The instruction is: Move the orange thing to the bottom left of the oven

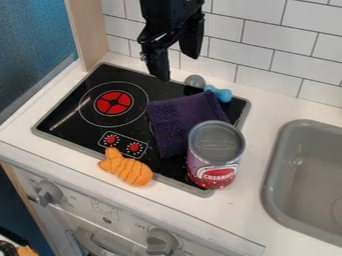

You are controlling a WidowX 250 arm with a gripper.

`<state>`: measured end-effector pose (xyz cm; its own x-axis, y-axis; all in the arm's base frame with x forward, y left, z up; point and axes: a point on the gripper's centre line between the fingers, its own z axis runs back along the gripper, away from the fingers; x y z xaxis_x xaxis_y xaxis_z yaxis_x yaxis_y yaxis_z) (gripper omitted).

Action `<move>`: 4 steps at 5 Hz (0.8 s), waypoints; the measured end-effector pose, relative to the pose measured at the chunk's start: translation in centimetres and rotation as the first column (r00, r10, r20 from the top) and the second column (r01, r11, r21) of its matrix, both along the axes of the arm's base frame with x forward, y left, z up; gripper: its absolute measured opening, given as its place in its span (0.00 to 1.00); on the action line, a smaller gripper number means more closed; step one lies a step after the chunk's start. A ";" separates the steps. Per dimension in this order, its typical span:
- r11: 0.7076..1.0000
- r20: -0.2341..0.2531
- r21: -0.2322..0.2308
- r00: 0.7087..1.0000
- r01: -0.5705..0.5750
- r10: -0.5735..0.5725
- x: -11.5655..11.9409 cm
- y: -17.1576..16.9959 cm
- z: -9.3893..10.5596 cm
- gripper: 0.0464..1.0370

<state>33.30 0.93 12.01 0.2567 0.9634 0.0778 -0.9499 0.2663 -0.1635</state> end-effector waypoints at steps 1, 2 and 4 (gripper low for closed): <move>1.000 -0.037 0.001 0.999 -0.006 0.007 -0.3 0.0 -1.1 0.96; 0.998 -0.076 0.050 0.996 -0.043 0.047 -2.1 0.0 -2.4 0.96; 0.991 -0.123 0.112 0.988 -0.078 0.092 -7.3 1.3 -3.5 0.96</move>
